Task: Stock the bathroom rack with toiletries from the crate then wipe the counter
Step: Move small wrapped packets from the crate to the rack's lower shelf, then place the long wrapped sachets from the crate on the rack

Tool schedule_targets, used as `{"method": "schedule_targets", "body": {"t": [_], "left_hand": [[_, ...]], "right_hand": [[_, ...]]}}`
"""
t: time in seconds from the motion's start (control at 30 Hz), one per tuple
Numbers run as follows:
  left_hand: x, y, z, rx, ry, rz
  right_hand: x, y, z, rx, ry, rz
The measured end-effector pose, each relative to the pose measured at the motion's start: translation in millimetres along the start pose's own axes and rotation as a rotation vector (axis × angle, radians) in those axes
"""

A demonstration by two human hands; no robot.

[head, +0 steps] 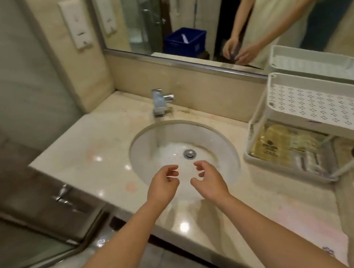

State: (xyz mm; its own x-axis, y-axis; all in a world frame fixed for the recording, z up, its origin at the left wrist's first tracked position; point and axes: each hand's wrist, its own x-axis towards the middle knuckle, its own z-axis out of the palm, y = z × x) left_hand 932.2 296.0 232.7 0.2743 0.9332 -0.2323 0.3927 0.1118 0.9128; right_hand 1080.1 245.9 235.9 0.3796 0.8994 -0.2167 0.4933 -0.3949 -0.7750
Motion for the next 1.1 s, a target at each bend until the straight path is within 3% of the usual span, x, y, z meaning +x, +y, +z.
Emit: {"method": "schedule_targets", "body": {"t": [0.67,1.1], "left_hand": [[-212,-139,-279,-0.148,0.581,-0.217],[-327,-211,-384,-0.238,0.969,-0.43]], "right_hand": [[-164,-176,264,-0.08,-0.435,-0.46],[-247,-264,396,-0.182,-0.804,-0.716]]}}
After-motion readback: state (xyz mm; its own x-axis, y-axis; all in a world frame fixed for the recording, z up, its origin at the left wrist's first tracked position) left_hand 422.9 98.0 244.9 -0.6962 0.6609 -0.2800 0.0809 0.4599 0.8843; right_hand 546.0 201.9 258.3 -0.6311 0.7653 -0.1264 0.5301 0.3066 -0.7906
